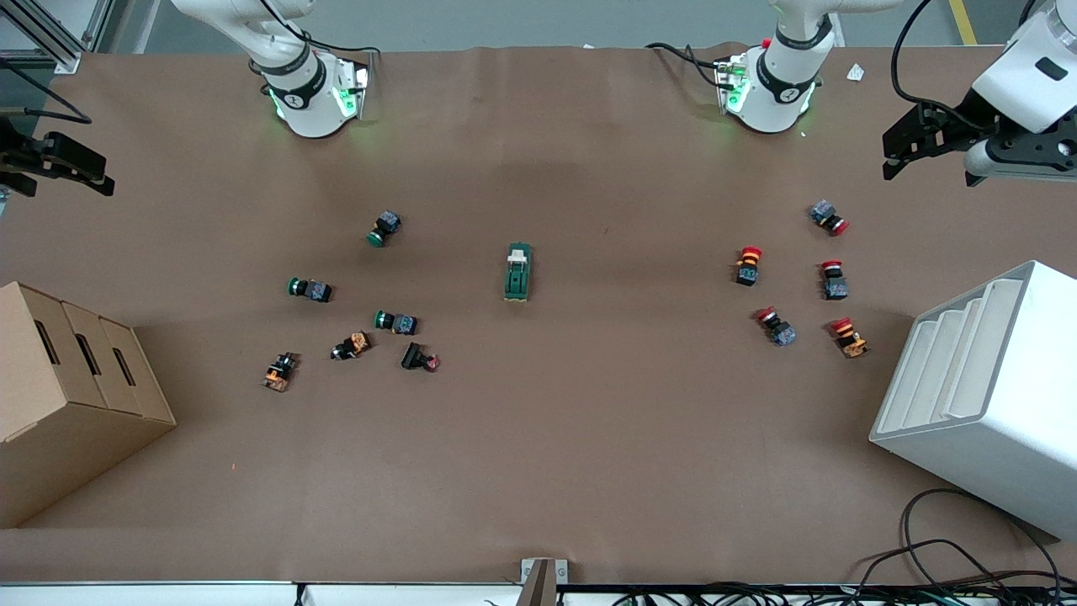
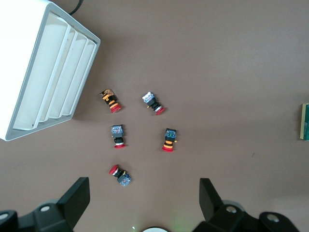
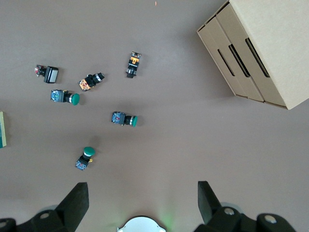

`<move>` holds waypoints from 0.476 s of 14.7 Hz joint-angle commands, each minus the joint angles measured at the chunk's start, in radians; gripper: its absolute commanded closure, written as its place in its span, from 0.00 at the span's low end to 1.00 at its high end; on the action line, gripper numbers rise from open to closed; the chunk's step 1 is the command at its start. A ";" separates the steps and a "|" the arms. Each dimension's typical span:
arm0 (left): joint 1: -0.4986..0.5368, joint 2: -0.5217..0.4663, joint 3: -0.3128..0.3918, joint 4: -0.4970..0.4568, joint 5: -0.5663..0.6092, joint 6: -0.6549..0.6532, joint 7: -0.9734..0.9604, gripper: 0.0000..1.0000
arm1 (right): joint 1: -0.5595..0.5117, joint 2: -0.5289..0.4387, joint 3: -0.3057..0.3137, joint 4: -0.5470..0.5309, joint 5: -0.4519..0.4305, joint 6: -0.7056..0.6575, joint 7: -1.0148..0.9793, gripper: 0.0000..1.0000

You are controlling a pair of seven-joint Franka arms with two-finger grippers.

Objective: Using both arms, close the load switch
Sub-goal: 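Move the left gripper over the green load switch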

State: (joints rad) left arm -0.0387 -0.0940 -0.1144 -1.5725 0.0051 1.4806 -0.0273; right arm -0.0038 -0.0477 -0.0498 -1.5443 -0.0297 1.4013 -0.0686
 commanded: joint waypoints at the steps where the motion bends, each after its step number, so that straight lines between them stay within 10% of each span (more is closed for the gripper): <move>1: 0.003 0.007 -0.002 0.017 -0.007 -0.002 -0.002 0.00 | 0.008 -0.017 -0.004 -0.023 -0.015 0.022 -0.004 0.00; 7: -0.040 0.072 -0.132 0.058 -0.005 0.003 -0.222 0.00 | 0.007 -0.017 -0.005 -0.022 -0.012 0.022 -0.004 0.00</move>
State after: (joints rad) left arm -0.0650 -0.0794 -0.1865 -1.5684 0.0033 1.4840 -0.1568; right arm -0.0038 -0.0477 -0.0506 -1.5445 -0.0297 1.4090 -0.0686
